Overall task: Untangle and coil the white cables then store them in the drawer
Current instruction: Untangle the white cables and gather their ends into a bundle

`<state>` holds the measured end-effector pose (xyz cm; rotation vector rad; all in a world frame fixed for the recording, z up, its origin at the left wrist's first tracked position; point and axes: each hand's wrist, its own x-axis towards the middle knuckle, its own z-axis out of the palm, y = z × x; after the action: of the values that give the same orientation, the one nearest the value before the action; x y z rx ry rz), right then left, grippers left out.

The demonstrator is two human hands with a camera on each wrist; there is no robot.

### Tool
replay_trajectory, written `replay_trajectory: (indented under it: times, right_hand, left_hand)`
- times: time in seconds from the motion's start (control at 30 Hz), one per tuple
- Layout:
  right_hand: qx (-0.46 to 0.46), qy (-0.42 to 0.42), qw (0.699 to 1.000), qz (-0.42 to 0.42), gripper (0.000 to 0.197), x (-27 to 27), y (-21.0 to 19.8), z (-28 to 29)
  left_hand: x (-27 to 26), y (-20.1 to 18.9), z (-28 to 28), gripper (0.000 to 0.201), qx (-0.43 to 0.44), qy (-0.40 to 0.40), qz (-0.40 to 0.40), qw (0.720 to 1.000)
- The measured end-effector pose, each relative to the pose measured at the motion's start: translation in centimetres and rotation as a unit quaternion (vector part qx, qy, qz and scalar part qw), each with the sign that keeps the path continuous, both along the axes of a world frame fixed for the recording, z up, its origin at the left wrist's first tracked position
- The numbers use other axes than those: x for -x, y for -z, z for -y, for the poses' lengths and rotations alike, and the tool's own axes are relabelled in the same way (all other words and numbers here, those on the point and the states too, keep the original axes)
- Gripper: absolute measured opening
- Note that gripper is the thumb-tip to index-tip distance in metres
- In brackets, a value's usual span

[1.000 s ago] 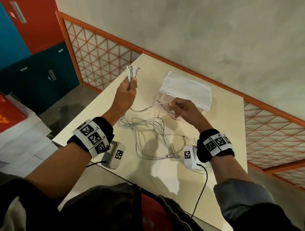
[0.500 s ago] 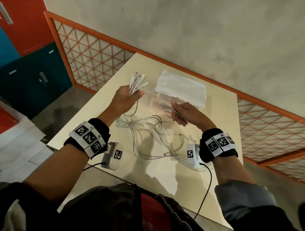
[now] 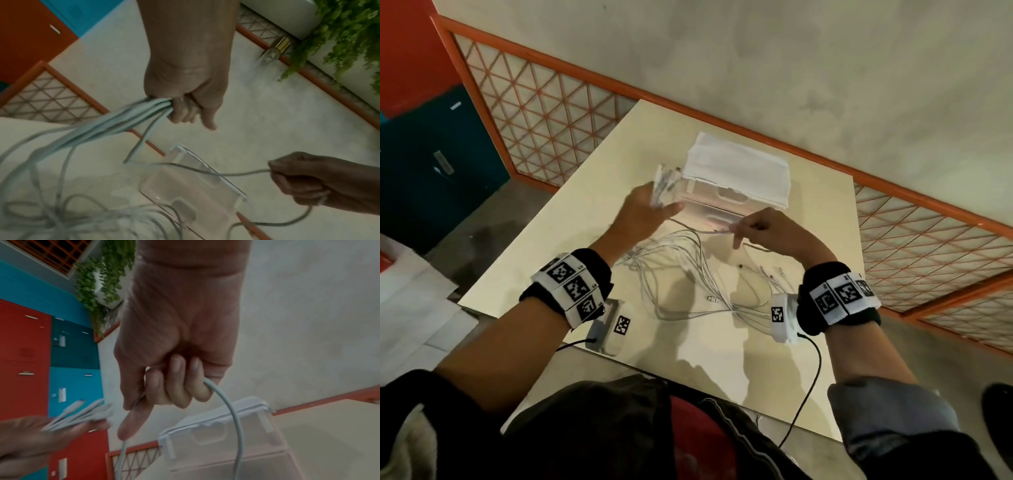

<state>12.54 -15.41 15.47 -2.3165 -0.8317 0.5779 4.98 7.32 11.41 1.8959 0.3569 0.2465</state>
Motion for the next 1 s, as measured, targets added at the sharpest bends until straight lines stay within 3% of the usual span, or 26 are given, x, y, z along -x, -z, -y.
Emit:
replay_trajectory:
  times: [0.1,0.2,0.27,0.37,0.47,0.63,0.8,1.0]
  right_hand:
    - [-0.046,-0.011,0.998,-0.028,0.044,1.1,-0.5,-1.6]
    - [-0.101,0.031,0.993,-0.052,0.054,1.1,-1.0,-1.7]
    - [-0.099,0.043,0.993,-0.056,0.062,0.9,-1.2,-0.7]
    - [-0.051,0.083,0.994,-0.039,0.072,0.2,-0.4,2.0]
    - [0.009,0.16,0.987,0.007,0.066,-0.8,1.1,4.7]
    - [-0.008,0.266,0.956,0.122,0.052,-1.6,1.7,6.3]
    - [-0.064,0.322,0.916,0.231,0.05,-2.7,1.0,7.3]
    - [-0.072,0.279,0.944,0.161,0.041,-2.2,2.2,8.2]
  left_hand:
    - [0.7,-0.8,2.6,0.025,0.166,0.16,-0.056,0.972]
    - [0.7,-0.7,3.2,0.034,0.185,0.213,-0.119,0.952]
    - [0.6,-0.6,2.8,0.032,0.176,0.187,-0.102,0.961]
    - [-0.1,-0.8,1.3,0.033,0.199,0.087,-0.008,0.976]
    - [-0.4,-1.1,-0.5,0.032,0.183,-0.01,0.035,0.982]
    - [-0.2,-0.5,0.4,0.033,-0.022,-0.002,0.007,1.0]
    - [-0.4,0.7,0.2,0.043,-0.057,-0.073,-0.03,0.995]
    - [0.0,0.5,0.1,0.023,-0.045,-0.017,-0.064,0.997]
